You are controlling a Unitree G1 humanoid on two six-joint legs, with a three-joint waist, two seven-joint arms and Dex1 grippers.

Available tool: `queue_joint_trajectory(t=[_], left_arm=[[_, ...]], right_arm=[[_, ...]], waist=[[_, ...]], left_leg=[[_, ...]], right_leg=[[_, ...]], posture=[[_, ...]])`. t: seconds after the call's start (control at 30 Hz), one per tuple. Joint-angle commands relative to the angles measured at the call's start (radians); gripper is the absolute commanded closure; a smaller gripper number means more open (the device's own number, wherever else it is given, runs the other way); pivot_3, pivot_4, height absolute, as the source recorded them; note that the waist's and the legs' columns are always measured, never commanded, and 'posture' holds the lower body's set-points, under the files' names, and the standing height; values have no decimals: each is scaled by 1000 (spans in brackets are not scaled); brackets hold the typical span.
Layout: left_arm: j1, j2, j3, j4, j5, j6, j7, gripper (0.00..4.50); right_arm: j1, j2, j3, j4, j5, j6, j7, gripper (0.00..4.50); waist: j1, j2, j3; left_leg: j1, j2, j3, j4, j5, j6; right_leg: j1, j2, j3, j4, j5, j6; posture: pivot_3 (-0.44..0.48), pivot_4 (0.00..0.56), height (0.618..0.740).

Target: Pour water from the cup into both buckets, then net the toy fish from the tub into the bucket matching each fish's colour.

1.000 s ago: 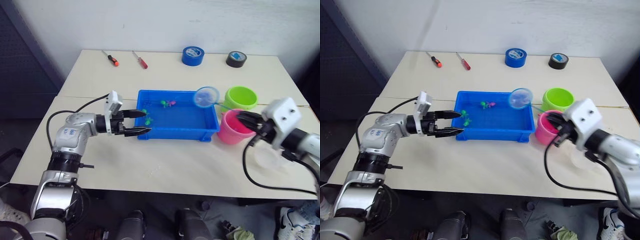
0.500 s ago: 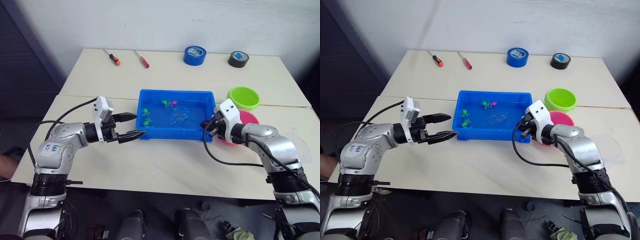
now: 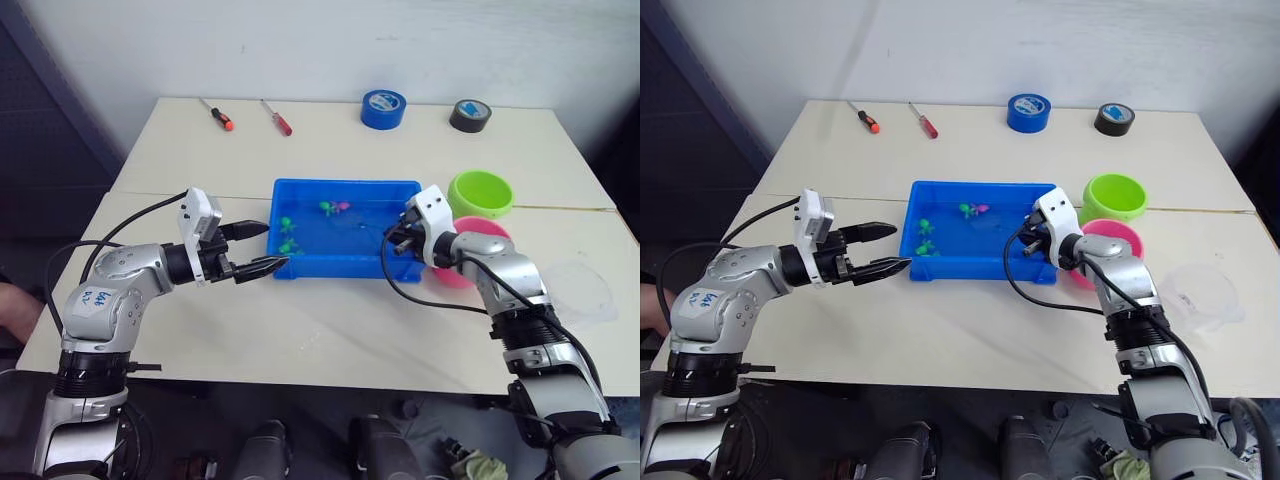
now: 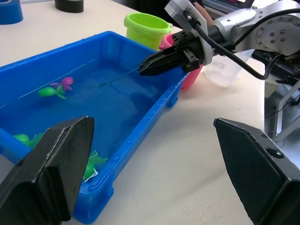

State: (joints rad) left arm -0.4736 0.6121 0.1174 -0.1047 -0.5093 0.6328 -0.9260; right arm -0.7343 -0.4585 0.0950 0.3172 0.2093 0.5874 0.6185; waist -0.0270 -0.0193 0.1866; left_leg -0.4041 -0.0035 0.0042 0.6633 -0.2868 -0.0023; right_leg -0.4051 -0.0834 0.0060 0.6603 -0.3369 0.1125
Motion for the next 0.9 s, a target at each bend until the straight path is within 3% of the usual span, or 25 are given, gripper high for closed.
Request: queue_joint_trajectory(t=[0.03, 0.5, 0.73, 0.9], left_arm=[[-20, 9, 16, -15, -19, -15, -1, 49], [-117, -29, -60, 118, 3, -69, -66, 49], [-199, -65, -124, 214, 16, -109, -144, 49], [-287, -128, -170, 326, 45, -164, -190, 49]], right_arm=[[14, -26, -61, -118, 20, -8, 2, 4500], [233, -102, -141, -462, 67, 80, 7, 4500], [396, -174, -291, -760, 168, 153, 14, 4500], [524, -205, -474, -964, 259, 249, -23, 4500]], waist=[[0, 0, 0], [2, 0, 0], [14, 0, 0], [28, 0, 0]], left_leg=[[-1, 0, 0, 0, 0, 0], [-2, 1, 2, -1, 0, 0], [-2, 0, 2, -1, 0, 0], [-2, 0, 3, 0, 0, 1]], right_leg=[[-1, 0, 0, 0, 0, 0], [-3, 0, 0, 0, 0, 0], [-3, 1, 0, -1, 0, 0], [-3, 2, 1, -2, 0, 0]], posture=[[0, 150, 740], [0, 150, 740], [0, 150, 740], [0, 150, 740]])
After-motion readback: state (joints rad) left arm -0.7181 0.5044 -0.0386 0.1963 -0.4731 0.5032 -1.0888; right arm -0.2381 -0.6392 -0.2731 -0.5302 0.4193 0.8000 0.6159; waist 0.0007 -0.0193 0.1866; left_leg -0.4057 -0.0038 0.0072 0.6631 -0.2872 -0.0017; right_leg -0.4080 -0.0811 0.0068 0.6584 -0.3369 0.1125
